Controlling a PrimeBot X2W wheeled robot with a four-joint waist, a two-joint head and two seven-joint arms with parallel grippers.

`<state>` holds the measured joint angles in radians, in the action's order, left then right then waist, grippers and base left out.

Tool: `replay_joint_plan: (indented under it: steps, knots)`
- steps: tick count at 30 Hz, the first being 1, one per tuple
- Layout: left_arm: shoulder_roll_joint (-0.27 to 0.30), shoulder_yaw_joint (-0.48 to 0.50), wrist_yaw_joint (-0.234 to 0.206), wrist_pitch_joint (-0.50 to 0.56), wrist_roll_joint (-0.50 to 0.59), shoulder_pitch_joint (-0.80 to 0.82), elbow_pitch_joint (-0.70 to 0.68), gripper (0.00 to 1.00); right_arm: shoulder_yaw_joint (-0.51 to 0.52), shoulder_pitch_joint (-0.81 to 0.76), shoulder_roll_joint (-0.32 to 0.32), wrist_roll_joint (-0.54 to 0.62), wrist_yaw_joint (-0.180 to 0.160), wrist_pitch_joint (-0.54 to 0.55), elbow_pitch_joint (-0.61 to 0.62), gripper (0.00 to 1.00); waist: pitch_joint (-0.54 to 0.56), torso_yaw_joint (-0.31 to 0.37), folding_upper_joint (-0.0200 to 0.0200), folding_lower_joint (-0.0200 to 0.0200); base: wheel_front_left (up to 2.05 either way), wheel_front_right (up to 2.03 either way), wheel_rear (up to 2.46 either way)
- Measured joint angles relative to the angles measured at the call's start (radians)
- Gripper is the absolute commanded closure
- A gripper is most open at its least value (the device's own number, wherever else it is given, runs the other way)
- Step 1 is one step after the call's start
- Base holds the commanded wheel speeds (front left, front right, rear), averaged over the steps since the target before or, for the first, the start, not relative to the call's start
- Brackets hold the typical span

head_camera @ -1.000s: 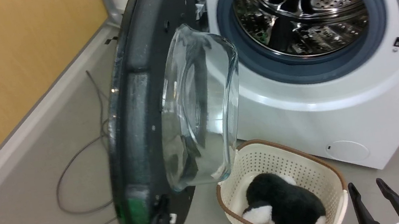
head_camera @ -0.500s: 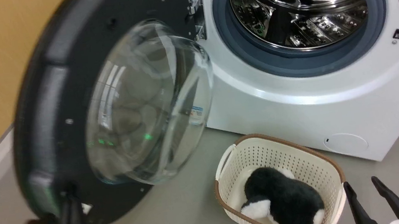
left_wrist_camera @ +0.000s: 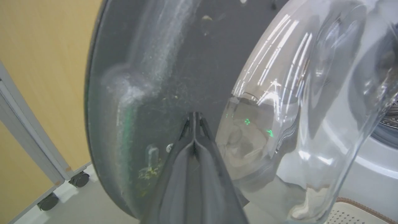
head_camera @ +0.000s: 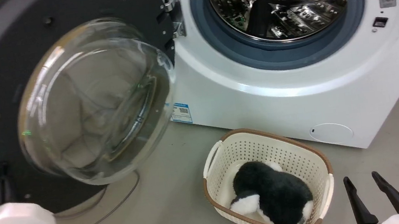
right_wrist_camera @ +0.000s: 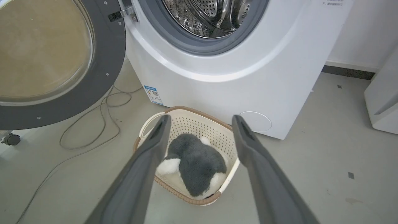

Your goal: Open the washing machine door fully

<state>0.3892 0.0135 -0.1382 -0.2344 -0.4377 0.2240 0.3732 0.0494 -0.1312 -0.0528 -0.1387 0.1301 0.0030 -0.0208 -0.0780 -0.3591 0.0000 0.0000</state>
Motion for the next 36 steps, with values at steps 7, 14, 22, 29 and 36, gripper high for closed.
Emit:
replay_joint_plan:
  steps: [7, 14, 22, 29, 36]
  knots:
    - [0.014, 0.038, 0.025, -0.019, 0.002, 0.047, 0.118, 1.0, 0.002, 0.0, 0.0, 0.0, 0.0, 0.001, -0.003, 0.0, 0.008, 0.029, 0.0, 0.0001, 0.0, 0.0, 0.0]
    - [-0.022, 0.09, 0.008, -0.022, 0.047, -0.04, 0.018, 1.0, -0.009, -0.001, 0.0, -0.015, 0.0, -0.013, -0.018, 0.0, 0.035, 0.054, 0.0001, 0.0, 0.0, 0.0, 0.0]
    - [-0.12, 0.091, -0.022, -0.022, 0.075, -0.27, -0.179, 0.97, -0.018, -0.003, 0.0, -0.02, 0.0, -0.033, -0.034, 0.0, 0.071, 0.077, 0.0, 0.0, 0.0, 0.0, 0.0]
    - [-0.161, 0.022, -0.036, -0.022, 0.125, -0.358, -0.295, 0.0, -0.019, -0.003, 0.0, -0.01, 0.0, -0.038, -0.037, 0.0, 0.087, 0.092, 0.0, 0.0, 0.0, 0.0, 0.0]
    - [-0.185, -0.062, -0.025, -0.018, 0.155, -0.362, -0.352, 0.0, -0.023, -0.003, 0.0, 0.008, 0.0, -0.037, -0.027, 0.0, 0.092, 0.136, 0.0, 0.0, 0.0, 0.0, 0.0]
